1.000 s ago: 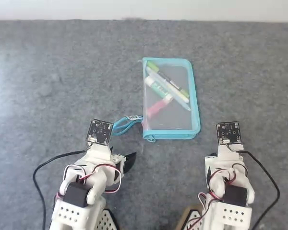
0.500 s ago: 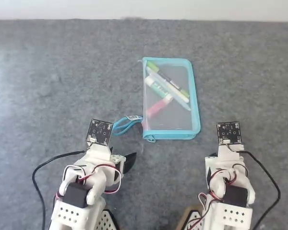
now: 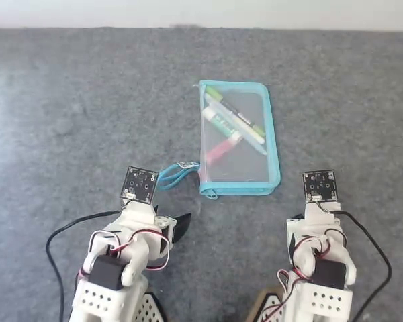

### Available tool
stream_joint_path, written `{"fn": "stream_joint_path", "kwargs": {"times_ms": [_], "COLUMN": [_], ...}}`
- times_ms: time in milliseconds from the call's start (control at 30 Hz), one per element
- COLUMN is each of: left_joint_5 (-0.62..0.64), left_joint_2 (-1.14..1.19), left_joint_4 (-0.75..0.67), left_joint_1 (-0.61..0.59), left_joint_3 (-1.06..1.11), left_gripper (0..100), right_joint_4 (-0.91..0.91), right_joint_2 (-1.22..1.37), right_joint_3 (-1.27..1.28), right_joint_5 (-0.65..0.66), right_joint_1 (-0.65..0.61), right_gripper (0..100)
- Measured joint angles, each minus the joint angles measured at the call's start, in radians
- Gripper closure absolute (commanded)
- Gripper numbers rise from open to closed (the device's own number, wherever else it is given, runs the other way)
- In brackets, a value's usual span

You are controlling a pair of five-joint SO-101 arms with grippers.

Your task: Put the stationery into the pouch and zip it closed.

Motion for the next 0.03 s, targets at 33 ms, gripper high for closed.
{"fn": "stream_joint_path", "kwargs": {"times_ms": [33], "left_joint_5": [0.0], "left_joint_2": [0.0], "left_joint_4": [0.0], "left_joint_1": [0.0], "left_joint_3": [0.0], "left_gripper": [73], "right_joint_4": [0.0], "right_joint_2": [0.0], "right_joint_3": [0.0], "right_joint_5": [0.0], "right_joint_1": [0.0], "right_gripper": [95.7]}}
